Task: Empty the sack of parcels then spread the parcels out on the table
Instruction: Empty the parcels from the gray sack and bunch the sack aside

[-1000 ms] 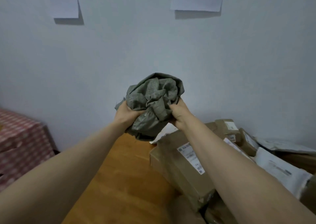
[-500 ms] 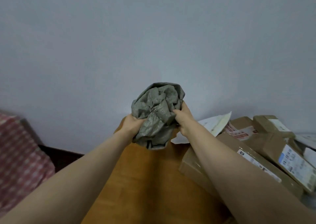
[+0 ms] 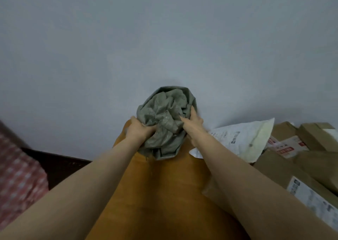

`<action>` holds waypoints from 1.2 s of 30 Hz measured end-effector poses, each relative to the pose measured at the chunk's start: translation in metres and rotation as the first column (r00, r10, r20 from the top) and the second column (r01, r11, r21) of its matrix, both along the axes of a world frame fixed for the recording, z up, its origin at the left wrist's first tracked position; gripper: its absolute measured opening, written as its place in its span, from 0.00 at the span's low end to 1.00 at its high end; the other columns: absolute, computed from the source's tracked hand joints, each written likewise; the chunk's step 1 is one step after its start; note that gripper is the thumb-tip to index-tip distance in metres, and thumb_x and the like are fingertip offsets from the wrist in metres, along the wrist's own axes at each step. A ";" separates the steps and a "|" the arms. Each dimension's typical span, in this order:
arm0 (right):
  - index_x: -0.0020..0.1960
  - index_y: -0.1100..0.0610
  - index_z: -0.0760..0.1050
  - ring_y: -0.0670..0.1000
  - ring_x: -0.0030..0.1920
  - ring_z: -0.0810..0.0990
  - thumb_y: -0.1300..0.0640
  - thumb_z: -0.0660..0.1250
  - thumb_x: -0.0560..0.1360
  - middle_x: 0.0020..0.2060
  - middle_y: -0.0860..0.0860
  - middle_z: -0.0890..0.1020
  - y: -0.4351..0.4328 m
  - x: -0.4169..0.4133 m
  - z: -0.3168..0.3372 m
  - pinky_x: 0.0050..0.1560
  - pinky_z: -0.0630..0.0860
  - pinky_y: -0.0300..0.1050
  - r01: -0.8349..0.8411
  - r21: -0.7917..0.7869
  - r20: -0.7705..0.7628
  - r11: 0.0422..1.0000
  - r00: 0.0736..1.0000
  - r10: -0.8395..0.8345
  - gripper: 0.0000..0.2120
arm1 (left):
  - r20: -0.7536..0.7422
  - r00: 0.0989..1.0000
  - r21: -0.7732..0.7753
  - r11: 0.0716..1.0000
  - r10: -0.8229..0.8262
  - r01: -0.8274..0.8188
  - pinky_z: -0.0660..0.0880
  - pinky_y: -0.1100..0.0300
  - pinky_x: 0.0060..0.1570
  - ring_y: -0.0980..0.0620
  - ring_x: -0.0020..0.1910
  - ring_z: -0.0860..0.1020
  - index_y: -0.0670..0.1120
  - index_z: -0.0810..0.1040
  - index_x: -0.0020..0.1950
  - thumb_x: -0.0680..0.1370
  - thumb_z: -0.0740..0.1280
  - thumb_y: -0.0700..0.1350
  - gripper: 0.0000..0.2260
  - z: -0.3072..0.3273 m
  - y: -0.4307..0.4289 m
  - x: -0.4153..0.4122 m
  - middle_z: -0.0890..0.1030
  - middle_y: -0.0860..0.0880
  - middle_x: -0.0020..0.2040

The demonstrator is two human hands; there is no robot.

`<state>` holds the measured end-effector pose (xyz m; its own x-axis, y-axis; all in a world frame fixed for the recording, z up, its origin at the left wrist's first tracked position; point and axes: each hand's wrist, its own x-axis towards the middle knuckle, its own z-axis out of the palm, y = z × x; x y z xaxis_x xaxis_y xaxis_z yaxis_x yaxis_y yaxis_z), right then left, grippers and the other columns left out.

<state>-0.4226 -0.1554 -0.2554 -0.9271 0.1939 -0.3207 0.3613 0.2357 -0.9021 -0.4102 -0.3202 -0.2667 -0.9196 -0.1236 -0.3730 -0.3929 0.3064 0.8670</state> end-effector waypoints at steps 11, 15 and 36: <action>0.76 0.42 0.35 0.58 0.76 0.35 0.52 0.62 0.78 0.77 0.53 0.37 0.000 -0.041 -0.038 0.74 0.39 0.63 -0.175 0.836 -0.039 0.521 0.927 0.373 0.41 | -0.153 0.909 -0.090 0.921 -0.388 0.378 0.40 0.41 0.74 0.46 0.76 0.37 0.61 0.52 0.76 0.69 0.58 0.56 0.35 -0.007 0.014 -0.049 0.47 0.50 0.79; 0.77 0.45 0.38 0.53 0.77 0.40 0.48 0.63 0.76 0.78 0.51 0.43 -0.006 -0.053 -0.050 0.74 0.38 0.57 -0.364 0.785 0.080 0.502 0.862 0.500 0.40 | 0.032 0.825 -0.482 0.715 -0.564 0.507 0.40 0.35 0.71 0.41 0.73 0.28 0.72 0.34 0.69 0.61 0.71 0.70 0.52 -0.027 0.005 -0.050 0.30 0.53 0.75; 0.76 0.40 0.46 0.54 0.77 0.44 0.44 0.42 0.82 0.77 0.47 0.49 -0.024 -0.074 -0.125 0.71 0.40 0.69 -0.276 0.865 0.069 0.418 0.892 0.446 0.23 | 0.211 0.788 -0.718 0.455 -0.579 0.527 0.43 0.32 0.70 0.37 0.75 0.37 0.61 0.30 0.73 0.70 0.72 0.58 0.53 -0.109 0.000 -0.090 0.38 0.45 0.78</action>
<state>-0.4962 -0.1799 -0.3809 -0.9953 -0.0792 -0.0553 -0.0653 0.9735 -0.2190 -0.5006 -0.3204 -0.3762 -0.9085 0.2234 -0.3532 0.1287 0.9536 0.2722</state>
